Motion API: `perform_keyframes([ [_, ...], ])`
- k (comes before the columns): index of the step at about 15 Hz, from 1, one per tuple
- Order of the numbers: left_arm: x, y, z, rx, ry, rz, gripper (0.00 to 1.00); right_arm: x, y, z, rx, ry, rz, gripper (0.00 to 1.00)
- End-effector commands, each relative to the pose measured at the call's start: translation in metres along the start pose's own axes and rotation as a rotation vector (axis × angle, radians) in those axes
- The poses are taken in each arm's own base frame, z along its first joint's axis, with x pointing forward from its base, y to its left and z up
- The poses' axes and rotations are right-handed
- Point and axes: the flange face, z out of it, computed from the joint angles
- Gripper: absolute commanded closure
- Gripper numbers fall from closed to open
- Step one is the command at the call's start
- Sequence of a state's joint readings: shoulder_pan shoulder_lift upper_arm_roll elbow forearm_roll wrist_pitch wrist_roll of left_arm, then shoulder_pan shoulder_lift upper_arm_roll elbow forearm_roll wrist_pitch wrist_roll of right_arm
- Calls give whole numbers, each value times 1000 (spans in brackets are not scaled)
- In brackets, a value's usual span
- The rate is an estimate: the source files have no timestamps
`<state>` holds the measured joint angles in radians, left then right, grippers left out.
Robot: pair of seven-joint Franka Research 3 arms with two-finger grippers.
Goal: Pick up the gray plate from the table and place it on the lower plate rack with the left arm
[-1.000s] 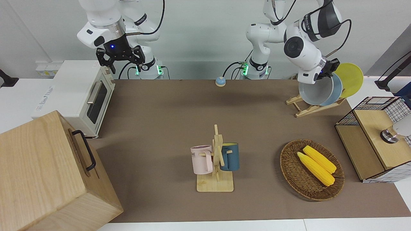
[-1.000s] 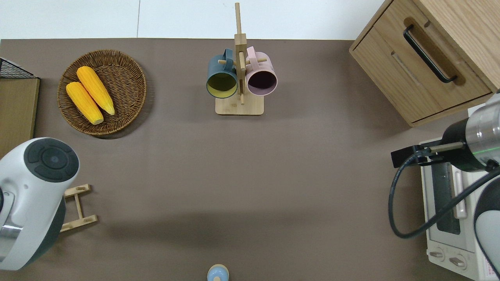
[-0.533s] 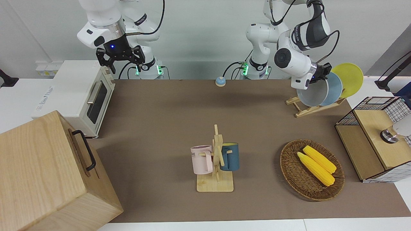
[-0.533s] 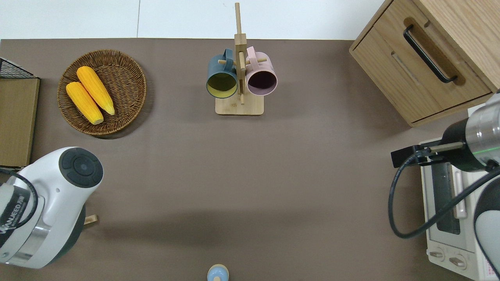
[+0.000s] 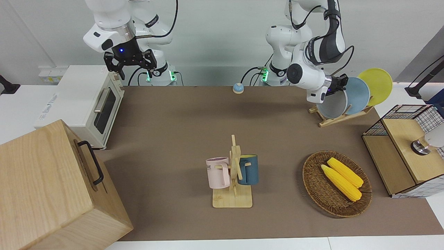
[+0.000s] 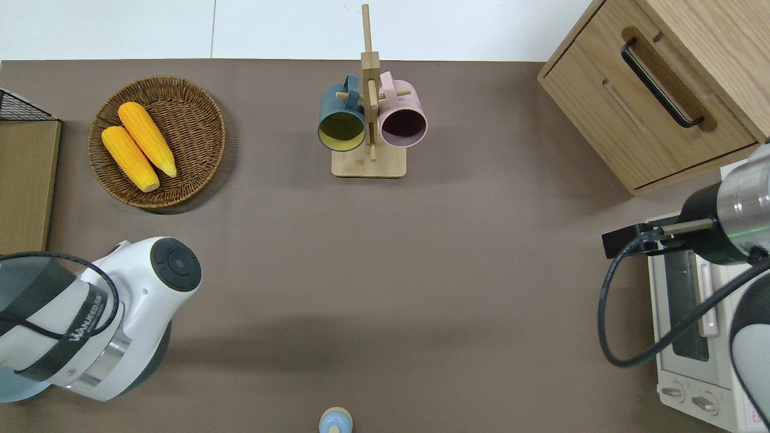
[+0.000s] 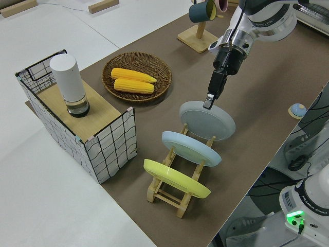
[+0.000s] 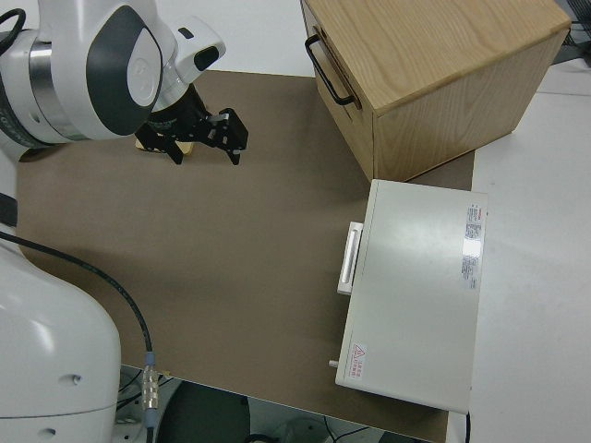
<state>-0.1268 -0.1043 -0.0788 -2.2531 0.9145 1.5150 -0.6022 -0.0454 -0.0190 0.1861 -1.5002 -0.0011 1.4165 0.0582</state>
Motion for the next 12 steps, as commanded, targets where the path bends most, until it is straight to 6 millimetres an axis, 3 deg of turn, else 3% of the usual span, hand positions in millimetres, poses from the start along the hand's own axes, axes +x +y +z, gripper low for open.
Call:
perform_keyframes([
  [1, -1, 19, 1, 50, 2, -28, 1000, -3, 1, -3, 10, -7, 3, 11],
  [6, 0, 22, 1, 47, 2, -24, 1000, -3, 1, -3, 10, -7, 3, 11],
  [8, 2, 25, 3, 51, -4, -4, 897, -3, 1, -3, 10, -7, 3, 13],
  [10, 5, 27, 4, 53, -6, 6, 496, -3, 1, -3, 10, -7, 3, 13],
  [11, 6, 28, 4, 53, -7, 7, 190, -3, 1, -3, 10, -7, 3, 11],
  [12, 6, 27, 3, 53, -8, 6, 35, -3, 1, -3, 10, -7, 3, 11],
])
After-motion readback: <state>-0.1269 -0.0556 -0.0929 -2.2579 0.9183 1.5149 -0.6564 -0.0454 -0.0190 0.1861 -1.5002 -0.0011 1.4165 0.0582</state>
